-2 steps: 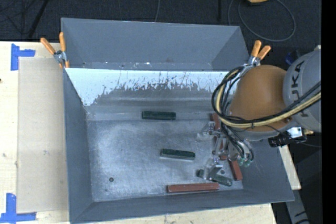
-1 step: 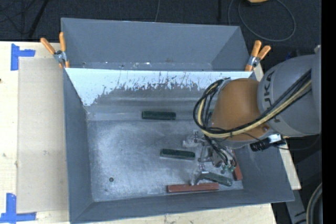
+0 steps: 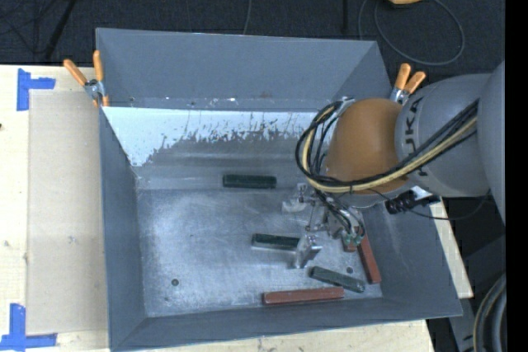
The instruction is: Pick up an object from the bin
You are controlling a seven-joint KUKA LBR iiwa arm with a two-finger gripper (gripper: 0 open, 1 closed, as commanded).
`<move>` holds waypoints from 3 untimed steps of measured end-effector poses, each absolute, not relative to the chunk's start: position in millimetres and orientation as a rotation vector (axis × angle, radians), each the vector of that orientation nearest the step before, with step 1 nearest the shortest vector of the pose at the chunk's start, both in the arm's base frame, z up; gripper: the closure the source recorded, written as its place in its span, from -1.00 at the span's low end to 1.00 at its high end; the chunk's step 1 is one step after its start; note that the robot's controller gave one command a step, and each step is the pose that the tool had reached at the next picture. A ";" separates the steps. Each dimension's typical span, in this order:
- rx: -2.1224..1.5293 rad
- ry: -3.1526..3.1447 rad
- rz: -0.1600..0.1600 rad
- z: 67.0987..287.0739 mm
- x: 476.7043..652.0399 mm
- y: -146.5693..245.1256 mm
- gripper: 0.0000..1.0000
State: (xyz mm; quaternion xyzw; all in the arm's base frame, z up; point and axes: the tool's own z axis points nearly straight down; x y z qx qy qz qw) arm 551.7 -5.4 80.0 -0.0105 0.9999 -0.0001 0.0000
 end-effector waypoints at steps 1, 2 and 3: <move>0.083 3.132 0.001 75.3 530.0 2.4 1.00; 0.082 3.132 0.001 75.3 530.0 2.4 1.00; 0.000 3.138 0.001 230.6 512.7 26.4 1.00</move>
Offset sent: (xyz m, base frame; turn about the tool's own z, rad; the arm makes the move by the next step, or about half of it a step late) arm 0.0000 0.0000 0.0000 0.0000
